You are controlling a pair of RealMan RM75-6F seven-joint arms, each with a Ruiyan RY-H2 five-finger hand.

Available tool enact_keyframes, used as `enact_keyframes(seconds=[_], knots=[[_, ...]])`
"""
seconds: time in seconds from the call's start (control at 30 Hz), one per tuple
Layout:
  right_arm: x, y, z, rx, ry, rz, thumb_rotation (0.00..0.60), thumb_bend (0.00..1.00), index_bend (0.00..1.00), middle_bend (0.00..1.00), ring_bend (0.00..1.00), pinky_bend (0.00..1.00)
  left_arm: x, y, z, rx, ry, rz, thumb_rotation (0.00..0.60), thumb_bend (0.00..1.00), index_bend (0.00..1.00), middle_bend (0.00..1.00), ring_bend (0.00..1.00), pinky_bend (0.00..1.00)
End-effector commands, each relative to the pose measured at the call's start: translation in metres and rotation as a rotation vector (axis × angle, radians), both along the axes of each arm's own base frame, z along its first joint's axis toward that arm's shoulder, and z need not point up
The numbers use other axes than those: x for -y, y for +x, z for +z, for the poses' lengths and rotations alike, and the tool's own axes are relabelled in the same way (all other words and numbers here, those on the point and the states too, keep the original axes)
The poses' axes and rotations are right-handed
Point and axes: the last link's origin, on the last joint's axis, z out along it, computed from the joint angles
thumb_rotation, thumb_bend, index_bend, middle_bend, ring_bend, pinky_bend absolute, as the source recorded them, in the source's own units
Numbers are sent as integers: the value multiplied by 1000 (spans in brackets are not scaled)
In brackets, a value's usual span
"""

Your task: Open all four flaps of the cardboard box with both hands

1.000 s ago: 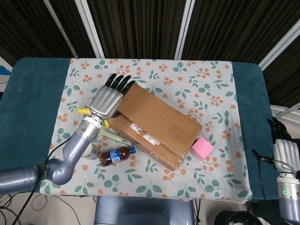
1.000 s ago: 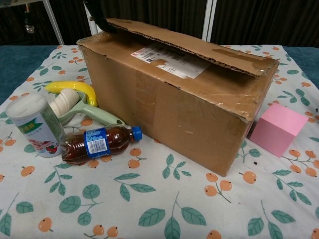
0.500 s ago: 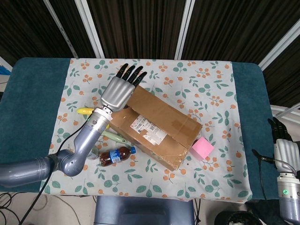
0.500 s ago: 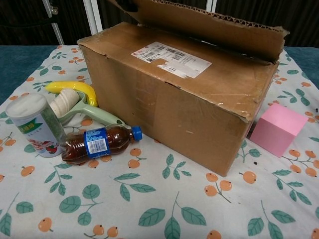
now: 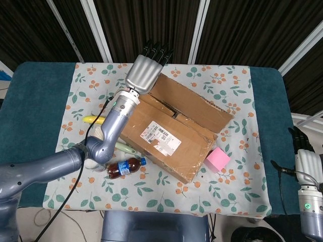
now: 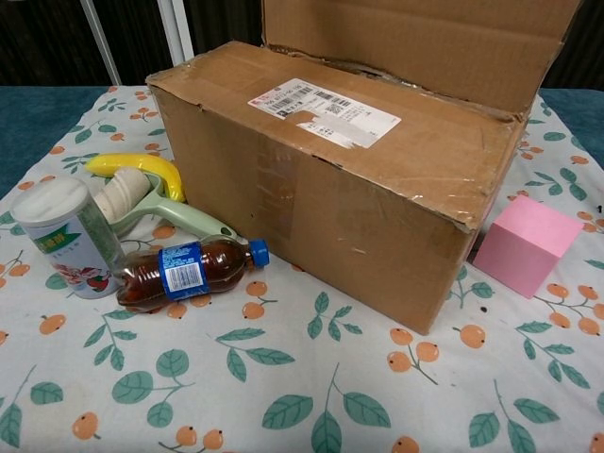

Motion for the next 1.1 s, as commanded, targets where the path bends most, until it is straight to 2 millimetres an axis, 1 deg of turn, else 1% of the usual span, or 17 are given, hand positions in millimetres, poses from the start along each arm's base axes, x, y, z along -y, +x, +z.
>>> enact_keyframes(seconds=[0.03, 0.23, 0.5, 0.6, 0.7, 0.83, 1.0, 1.1], knots=[[0, 0, 0, 3, 0, -2, 600, 219, 0, 0, 0, 206, -7, 12, -10, -8, 1, 6, 600, 236, 0, 0, 0, 2], [1, -1, 1, 9, -1, -9, 600, 219, 0, 0, 0, 206, -11, 17, -18, -6, 0, 13, 600, 236, 0, 0, 0, 2], [1, -1, 0, 14, 7, -13, 600, 219, 0, 0, 0, 206, -15, 15, -18, 12, 6, 27, 600, 236, 0, 0, 0, 2], [1, -2, 0, 15, 6, -17, 600, 219, 0, 0, 0, 206, -15, 11, -15, 33, -6, 38, 600, 236, 0, 0, 0, 3], [2, -1, -2, 18, 11, -18, 600, 219, 0, 0, 0, 206, -15, 6, -9, 55, -23, 55, 600, 236, 0, 0, 0, 6], [1, 0, -5, 9, 28, -11, 600, 219, 0, 0, 0, 206, -11, -2, 5, 55, -30, 59, 600, 236, 0, 0, 0, 6], [1, 1, -5, 8, 32, -12, 600, 219, 0, 0, 0, 206, -1, -15, 19, 60, -39, 58, 600, 236, 0, 0, 0, 9], [1, 1, -5, 10, 31, -14, 600, 219, 0, 0, 0, 206, 8, -29, 28, 65, -43, 63, 600, 236, 0, 0, 0, 9]])
